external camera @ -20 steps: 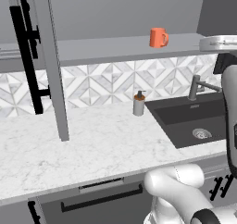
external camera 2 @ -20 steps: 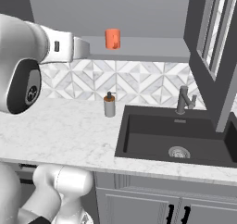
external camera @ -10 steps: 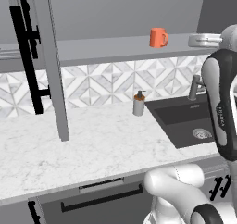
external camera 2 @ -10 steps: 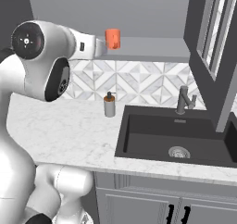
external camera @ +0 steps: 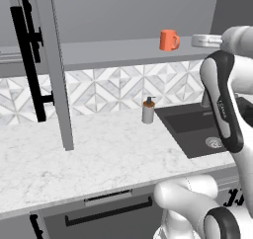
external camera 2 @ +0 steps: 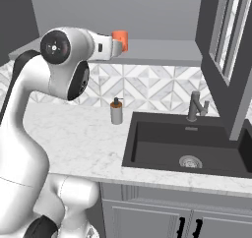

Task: Gather all objects into one cabinet and sort the glasses and bowls to opposite sides.

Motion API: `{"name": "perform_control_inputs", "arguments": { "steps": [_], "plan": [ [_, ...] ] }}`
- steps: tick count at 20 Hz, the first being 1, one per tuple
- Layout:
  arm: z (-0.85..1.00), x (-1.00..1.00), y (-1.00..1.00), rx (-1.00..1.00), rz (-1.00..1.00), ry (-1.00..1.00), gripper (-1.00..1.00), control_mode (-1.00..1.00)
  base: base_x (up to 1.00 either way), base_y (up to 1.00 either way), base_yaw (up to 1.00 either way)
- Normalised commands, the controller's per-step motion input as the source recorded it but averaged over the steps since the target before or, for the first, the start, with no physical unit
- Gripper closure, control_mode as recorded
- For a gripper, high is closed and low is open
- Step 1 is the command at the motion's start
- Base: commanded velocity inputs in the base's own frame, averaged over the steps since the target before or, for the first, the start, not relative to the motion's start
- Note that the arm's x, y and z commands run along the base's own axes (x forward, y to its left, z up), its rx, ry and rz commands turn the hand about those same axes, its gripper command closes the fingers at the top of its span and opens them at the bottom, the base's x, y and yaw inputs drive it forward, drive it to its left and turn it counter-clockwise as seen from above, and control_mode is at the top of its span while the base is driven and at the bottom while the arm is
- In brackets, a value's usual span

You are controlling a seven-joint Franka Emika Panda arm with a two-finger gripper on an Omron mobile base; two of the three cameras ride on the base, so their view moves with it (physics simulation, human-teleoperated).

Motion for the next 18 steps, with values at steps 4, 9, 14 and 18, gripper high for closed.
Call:
{"name": "perform_control_inputs", "arguments": {
  "steps": [4, 9, 14, 18],
  "plan": [
    [0.0, 0.55, -0.22, 0.07, 0.13, 0.0, -1.0, -1.0, 0.0, 0.0, 0.0],
    [0.0, 0.57, -0.03, 0.06, 0.01, 0.06, -1.0, -1.0, 0.0, 0.0, 0.0],
    [-0.15, 0.71, 0.0, 0.04, 0.01, 0.12, -1.0, -1.0, 0.0, 0.0, 0.0],
    [-0.1, 0.63, 0.0, 0.02, 0.01, 0.1, -1.0, -1.0, 0.0, 0.0, 0.0]
  ]
}}
